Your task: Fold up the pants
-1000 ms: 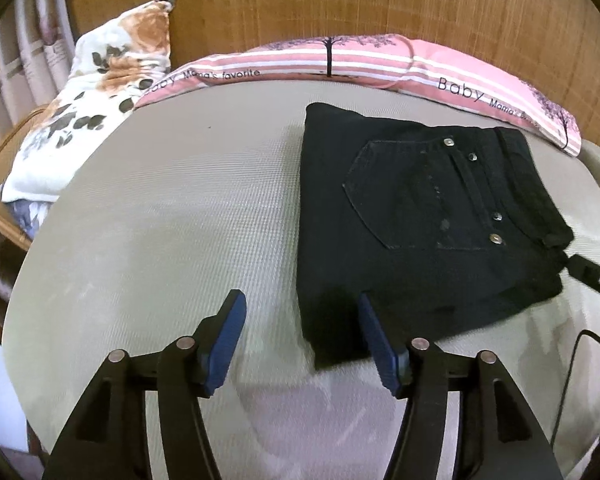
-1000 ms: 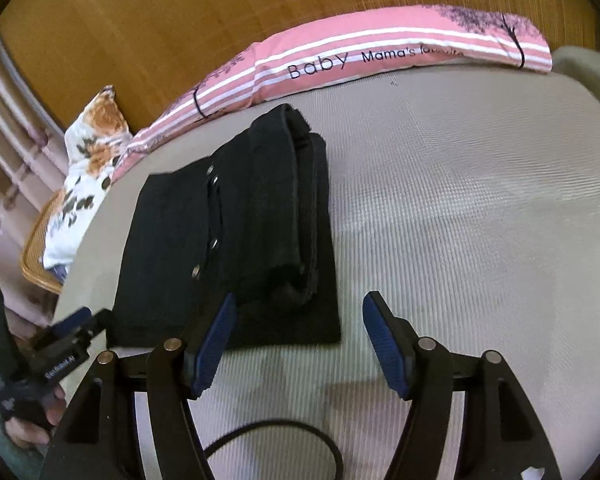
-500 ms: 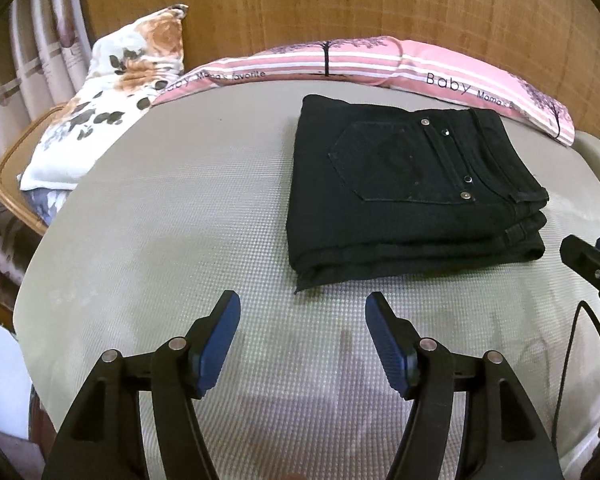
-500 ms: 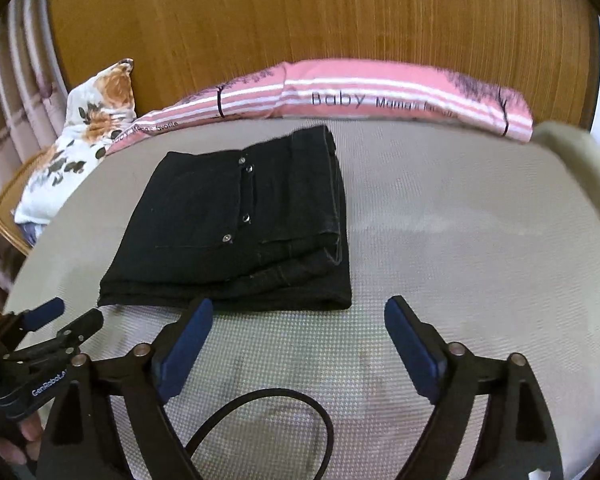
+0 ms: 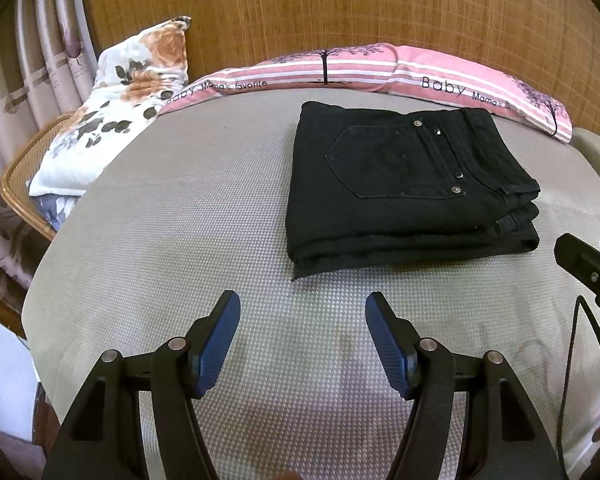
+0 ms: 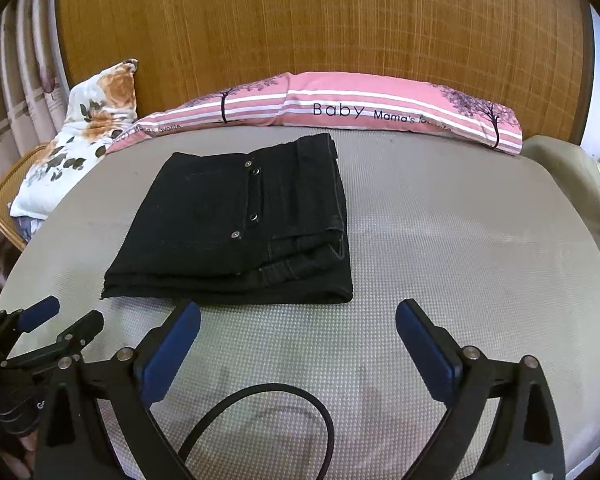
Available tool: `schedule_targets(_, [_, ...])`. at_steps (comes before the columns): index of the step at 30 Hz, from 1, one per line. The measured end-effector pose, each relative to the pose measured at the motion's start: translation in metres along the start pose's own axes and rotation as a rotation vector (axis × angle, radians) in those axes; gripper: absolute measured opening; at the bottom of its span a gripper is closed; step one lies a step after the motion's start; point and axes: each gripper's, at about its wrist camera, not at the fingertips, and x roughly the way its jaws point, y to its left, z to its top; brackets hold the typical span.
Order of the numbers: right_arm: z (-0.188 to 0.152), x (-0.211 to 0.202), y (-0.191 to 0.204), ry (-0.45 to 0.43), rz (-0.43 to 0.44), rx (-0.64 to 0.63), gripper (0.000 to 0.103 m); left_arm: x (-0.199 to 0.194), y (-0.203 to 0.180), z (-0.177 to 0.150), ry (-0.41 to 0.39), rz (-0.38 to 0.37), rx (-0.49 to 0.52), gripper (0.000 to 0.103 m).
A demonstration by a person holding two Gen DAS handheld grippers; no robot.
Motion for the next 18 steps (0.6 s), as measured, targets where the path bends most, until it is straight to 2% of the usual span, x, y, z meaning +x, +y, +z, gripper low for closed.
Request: schedule_targets(18, [-0.0061,0.0060,0.0027,0.033,0.033,-0.013,0.097,-0.0014,-0.0010,-0.0065,-0.002,0.000,-0.010,0.066])
